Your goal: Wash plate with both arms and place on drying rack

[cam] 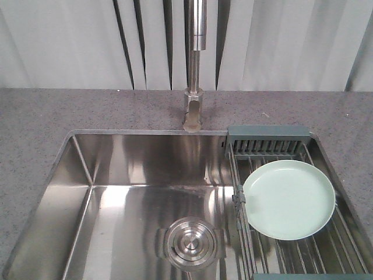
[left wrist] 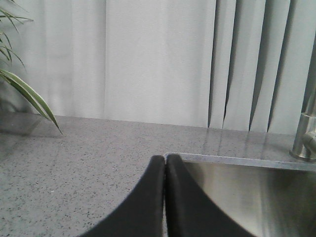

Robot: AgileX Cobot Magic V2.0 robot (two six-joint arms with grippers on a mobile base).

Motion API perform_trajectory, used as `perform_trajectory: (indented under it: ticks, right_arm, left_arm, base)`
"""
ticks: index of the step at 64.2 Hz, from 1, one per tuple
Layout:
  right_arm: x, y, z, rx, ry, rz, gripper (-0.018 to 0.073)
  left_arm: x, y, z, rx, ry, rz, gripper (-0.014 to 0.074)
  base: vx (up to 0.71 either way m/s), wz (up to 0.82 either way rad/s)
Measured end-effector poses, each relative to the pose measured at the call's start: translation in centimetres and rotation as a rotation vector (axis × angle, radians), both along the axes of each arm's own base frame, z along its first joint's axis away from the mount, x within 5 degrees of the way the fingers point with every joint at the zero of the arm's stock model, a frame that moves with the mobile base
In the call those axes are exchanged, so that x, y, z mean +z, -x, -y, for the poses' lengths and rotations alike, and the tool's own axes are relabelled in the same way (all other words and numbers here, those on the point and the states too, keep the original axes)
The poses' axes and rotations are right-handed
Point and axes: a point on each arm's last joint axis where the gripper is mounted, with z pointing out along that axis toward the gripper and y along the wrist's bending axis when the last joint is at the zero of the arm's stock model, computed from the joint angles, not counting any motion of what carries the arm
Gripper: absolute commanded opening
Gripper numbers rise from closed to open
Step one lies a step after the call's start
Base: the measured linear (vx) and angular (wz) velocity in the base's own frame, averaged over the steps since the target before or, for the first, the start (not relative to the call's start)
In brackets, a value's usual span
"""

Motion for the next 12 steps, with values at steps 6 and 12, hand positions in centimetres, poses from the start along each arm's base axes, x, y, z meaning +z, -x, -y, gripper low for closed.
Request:
perform_trajectory:
  ticks: [6, 12]
  right_arm:
    - [0.0, 0.0, 0.0, 0.0, 0.0, 0.0, -0.0008]
    - [0.0, 0.0, 0.0, 0.0, 0.0, 0.0, -0.0008]
  left_arm:
    - [0.0, 0.0, 0.0, 0.0, 0.0, 0.0, -0.0006]
    - [0.0, 0.0, 0.0, 0.0, 0.0, 0.0, -0.0006]
  base:
    - [0.0, 0.0]
    - [0.0, 0.0]
